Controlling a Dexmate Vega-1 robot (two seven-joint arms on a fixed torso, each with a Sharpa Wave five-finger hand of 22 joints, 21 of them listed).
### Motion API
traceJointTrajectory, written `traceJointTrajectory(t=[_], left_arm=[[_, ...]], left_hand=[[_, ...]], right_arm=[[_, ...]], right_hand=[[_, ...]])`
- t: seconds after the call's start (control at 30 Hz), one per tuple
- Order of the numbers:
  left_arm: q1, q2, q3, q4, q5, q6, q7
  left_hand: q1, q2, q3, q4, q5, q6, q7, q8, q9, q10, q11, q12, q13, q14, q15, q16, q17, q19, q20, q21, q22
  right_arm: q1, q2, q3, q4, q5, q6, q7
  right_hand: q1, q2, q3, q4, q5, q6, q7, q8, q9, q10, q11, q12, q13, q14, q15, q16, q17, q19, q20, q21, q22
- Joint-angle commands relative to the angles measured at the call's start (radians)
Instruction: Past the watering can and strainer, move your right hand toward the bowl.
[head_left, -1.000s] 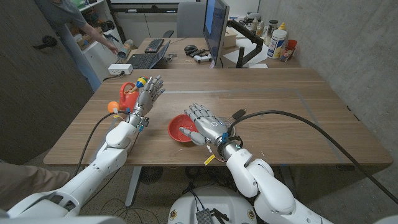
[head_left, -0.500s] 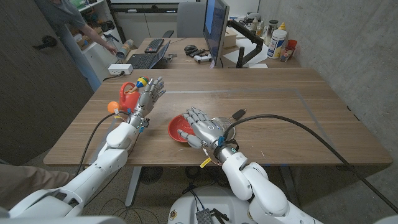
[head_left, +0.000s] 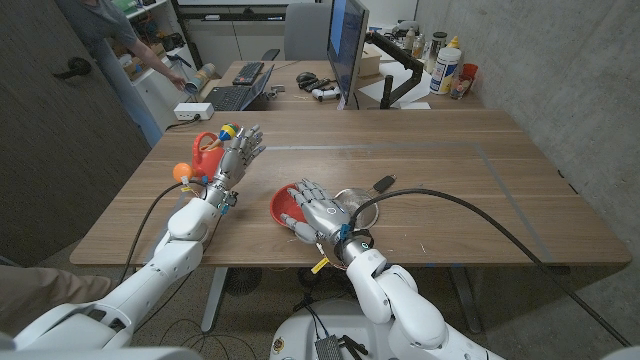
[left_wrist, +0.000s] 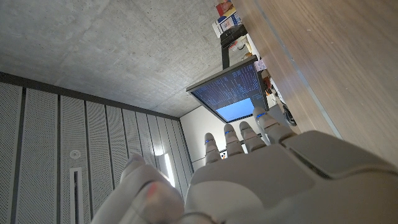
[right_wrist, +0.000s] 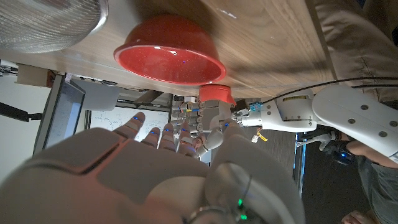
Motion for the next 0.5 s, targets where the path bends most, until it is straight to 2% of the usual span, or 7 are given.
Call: traceJointTrajectory(t=[0.03, 0.5], left_arm=[[-0.008, 0.000, 0.001, 0.018, -0.008, -0.005, -0.026], [-0.015, -0.008, 0.008, 0.043, 0.000, -0.020, -0.032]], left_hand=[[0.007, -0.001, -0.003, -0.003, 0.010, 0.004, 0.003, 0.006, 0.003, 0.001, -0.005, 0.001, 0.003, -0.005, -0.049, 0.002, 0.002, 0.001, -0.007, 0.004, 0.004], [0.008, -0.001, -0.007, -0.003, 0.012, -0.013, 0.000, -0.003, 0.003, 0.002, -0.006, 0.001, 0.003, -0.003, -0.049, 0.003, 0.002, 0.002, -0.007, 0.004, 0.004]], right_arm=[[0.040, 0.028, -0.048, 0.043, 0.004, -0.019, 0.024], [0.084, 0.027, -0.068, 0.080, 0.063, -0.007, 0.054]], right_hand=[[0.016, 0.013, 0.014, -0.001, -0.003, -0.004, 0.004, 0.001, 0.004, -0.011, -0.002, 0.000, 0.004, -0.040, -0.011, 0.005, 0.003, -0.002, 0.001, 0.003, 0.004], [0.022, 0.011, 0.029, -0.001, -0.006, -0.013, 0.006, -0.001, 0.004, -0.014, 0.003, -0.001, 0.004, -0.041, -0.008, 0.005, 0.003, -0.004, 0.002, 0.001, 0.004]])
